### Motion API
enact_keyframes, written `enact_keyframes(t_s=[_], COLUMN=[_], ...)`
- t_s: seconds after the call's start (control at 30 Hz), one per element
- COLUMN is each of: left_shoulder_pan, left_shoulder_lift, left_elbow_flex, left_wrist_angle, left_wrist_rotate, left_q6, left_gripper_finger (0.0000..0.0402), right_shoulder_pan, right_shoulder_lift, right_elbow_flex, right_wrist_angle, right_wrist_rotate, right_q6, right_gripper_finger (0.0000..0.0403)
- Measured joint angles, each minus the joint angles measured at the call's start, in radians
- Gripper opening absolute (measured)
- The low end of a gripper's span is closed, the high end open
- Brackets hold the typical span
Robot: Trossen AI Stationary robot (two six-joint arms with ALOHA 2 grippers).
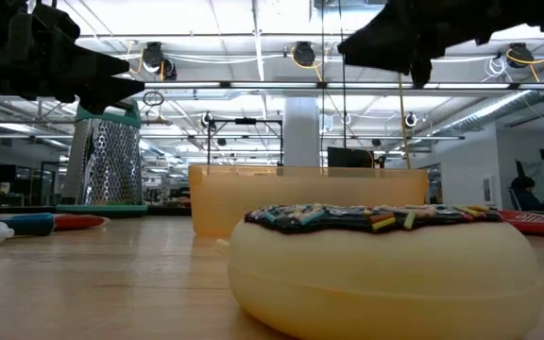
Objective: Pick & Place Food Item
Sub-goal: Put the green food coloring bottle into the blue bin
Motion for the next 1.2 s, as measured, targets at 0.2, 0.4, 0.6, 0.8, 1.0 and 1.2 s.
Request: enact_keyframes(t_s=[0.2, 0.4, 0.6, 0.8, 1.0, 1.2], left_shoulder_pan=[0.0, 0.0, 0.0, 0.0, 0.0, 0.0], left_shoulder_lift=[0.0, 0.0, 0.0, 0.0, 0.0, 0.0], left_elbow_flex=[0.0, 0.0, 0.0, 0.0, 0.0, 0.0], left_wrist_angle=[0.0, 0.0, 0.0, 0.0, 0.0, 0.0], left_wrist_rotate=[0.0, 0.0, 0.0, 0.0, 0.0, 0.0], left_q6=[0.0, 0.0, 0.0, 0.0, 0.0, 0.0], left_gripper_finger=[0.0306, 0.0306, 0.0306, 0.0306, 0.0306, 0.0306], right_shoulder_pan=[0.038, 0.111, 0.192, 0.249, 0.314, 0.334], right_shoulder_lift=[-0.049, -0.072, -0.095, -0.095, -0.094, -0.064], right_elbow_flex=[0.0, 0.0, 0.0, 0.0, 0.05, 0.158], right_wrist_angle=[-0.002, -0.003, -0.048, -0.303, -0.562, -0.976], right_wrist_rotate=[-0.165, -0.264, -0.404, -0.371, -0.308, -0.365], right_q6=[-0.217, -0.215, -0.124, 0.039, 0.207, 0.401], right_gripper_finger=[0.0152, 0.0223, 0.0283, 0.0296, 0.0289, 0.0289])
